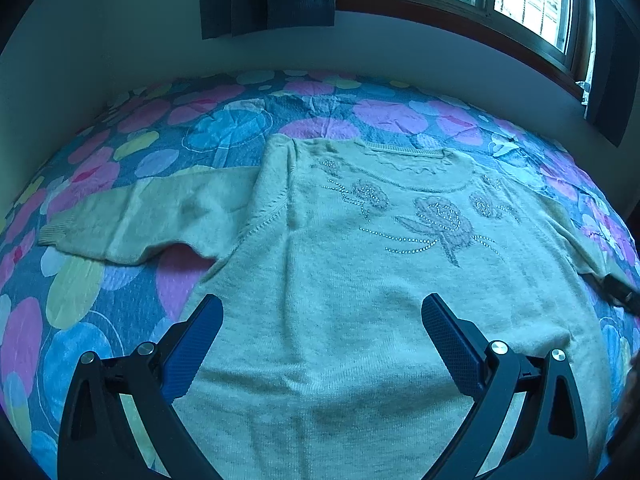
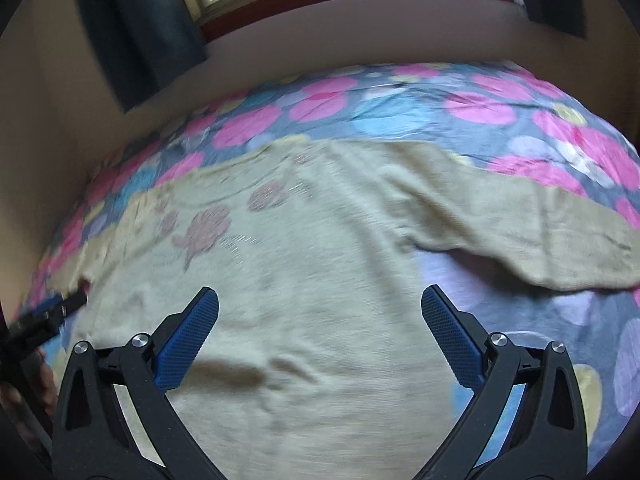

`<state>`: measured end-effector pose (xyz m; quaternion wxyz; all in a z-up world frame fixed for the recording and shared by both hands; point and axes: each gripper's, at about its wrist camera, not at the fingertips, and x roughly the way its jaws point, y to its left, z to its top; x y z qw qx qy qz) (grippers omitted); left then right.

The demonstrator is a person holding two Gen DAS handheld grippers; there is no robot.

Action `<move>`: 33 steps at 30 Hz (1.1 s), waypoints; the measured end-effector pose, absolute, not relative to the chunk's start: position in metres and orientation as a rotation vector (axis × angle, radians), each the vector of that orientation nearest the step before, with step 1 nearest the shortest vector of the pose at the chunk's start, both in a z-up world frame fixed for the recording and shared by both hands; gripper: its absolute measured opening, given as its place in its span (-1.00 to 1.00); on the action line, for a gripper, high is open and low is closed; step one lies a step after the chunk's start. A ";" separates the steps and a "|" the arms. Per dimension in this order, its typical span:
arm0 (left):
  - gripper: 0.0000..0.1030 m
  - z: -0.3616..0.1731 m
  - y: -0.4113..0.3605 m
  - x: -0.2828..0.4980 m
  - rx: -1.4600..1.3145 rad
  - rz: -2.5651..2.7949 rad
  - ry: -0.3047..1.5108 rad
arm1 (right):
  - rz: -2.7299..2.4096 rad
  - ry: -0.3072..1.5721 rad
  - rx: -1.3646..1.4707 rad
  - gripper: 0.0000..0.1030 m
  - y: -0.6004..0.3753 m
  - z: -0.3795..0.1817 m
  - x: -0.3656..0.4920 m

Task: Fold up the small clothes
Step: 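Move the right gripper to a sleeve cuff and close on it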

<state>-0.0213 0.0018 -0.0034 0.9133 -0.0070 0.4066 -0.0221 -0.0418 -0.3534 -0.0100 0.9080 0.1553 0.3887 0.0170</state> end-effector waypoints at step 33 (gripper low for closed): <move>0.93 -0.022 -0.003 -0.018 0.005 -0.061 0.882 | -0.520 0.501 1.110 -0.93 -0.681 -0.100 -0.140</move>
